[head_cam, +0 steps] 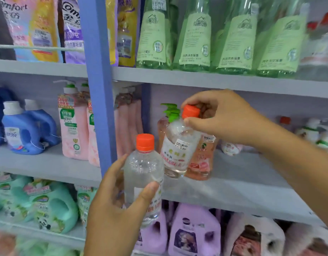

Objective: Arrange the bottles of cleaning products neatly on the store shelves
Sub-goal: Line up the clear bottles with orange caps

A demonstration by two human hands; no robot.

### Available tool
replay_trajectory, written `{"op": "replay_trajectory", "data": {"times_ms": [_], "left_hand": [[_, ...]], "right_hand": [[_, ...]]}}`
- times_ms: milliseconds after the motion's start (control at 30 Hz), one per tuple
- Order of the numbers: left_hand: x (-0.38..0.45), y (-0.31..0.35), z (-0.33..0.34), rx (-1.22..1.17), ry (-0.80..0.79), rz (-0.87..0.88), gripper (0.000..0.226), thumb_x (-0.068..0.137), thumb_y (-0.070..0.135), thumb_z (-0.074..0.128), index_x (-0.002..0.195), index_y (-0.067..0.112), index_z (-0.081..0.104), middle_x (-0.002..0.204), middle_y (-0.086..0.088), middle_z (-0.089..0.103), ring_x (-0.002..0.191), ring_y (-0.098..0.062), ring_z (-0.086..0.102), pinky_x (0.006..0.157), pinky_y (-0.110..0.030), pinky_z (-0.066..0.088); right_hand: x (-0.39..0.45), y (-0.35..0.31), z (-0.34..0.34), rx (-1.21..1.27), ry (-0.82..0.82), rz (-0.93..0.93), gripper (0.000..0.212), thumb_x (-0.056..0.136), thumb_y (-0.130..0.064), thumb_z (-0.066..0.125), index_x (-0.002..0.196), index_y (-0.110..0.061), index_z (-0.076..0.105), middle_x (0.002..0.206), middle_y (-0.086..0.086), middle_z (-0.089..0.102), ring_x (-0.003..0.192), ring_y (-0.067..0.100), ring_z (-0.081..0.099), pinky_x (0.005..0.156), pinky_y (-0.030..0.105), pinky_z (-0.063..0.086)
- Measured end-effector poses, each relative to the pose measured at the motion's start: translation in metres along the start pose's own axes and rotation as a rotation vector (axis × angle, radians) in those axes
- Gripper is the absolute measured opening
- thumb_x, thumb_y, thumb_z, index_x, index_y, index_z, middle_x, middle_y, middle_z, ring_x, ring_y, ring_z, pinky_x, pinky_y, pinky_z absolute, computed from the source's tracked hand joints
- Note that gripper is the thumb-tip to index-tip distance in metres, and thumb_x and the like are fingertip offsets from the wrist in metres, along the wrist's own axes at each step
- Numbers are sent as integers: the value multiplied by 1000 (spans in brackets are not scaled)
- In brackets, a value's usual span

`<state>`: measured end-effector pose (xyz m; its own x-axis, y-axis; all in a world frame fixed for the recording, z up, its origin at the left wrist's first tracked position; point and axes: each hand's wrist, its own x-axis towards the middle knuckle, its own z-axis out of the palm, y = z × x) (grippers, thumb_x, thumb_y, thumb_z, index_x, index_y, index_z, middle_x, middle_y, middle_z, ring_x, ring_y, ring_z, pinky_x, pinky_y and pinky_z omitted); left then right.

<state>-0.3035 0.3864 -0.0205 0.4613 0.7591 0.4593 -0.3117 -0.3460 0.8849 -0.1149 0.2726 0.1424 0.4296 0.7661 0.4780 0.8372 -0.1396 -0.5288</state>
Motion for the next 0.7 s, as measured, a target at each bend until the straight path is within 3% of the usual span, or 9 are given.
{"op": "replay_trajectory", "data": {"times_ms": [100,200,267,333,367,467,567,633,700], "left_hand": [[-13,17,33,-10,-34,49,68,56,50,87,120,52,64,115,15,74,103,-5,71,82,-23,58],[-32,34,74,-26,-60,53,67,58,49,84,122,47,65,113,16,74,101,-4,71,82,-30,56],[-43,45,108,-60,-104,24,68,56,42,78,123,43,64,109,17,75,98,-4,72,79,-26,55],[-50,47,145,-69,-138,18,64,58,41,77,120,45,62,106,23,74,96,4,70,75,-16,56],[-52,46,165,-67,-153,28,62,60,42,77,120,46,61,107,26,74,99,8,68,77,-13,55],[-56,35,220,-31,-191,44,48,76,37,79,117,47,58,109,35,69,103,15,64,88,-12,52],[-56,20,262,24,-199,71,49,85,18,78,116,49,54,107,42,65,102,19,61,83,-3,46],[-54,10,280,57,-177,62,50,85,24,79,122,46,54,116,34,65,110,15,60,90,-8,45],[-50,0,292,67,-161,23,48,85,25,80,122,42,55,117,23,69,109,9,62,94,-18,49]], "right_hand": [[-38,15,-27,74,67,11,23,83,-15,80,103,-26,75,97,-2,76,89,18,72,83,30,58],[-73,41,-66,146,126,94,25,84,-17,79,106,-28,76,98,5,77,90,29,73,85,49,60],[-100,61,-92,164,173,140,29,84,-15,79,110,-28,76,97,1,78,90,23,73,84,39,60],[-124,83,-109,166,216,170,31,83,-15,79,111,-28,75,94,-8,76,85,9,71,77,23,57],[-132,96,-115,146,227,179,31,83,-15,79,112,-27,75,94,-10,75,84,9,70,76,21,56],[-150,140,-126,15,207,169,33,85,-19,78,116,-25,75,91,-13,67,85,12,66,82,27,54],[-161,175,-134,-76,169,177,40,89,-23,74,128,-23,70,95,-14,58,89,8,59,82,12,43],[-163,189,-138,-111,153,183,41,92,-24,70,133,-22,66,98,-13,56,93,7,56,85,12,42],[-160,199,-142,-100,160,206,43,95,-24,66,138,-23,62,106,-10,58,99,9,56,94,23,47]]}}
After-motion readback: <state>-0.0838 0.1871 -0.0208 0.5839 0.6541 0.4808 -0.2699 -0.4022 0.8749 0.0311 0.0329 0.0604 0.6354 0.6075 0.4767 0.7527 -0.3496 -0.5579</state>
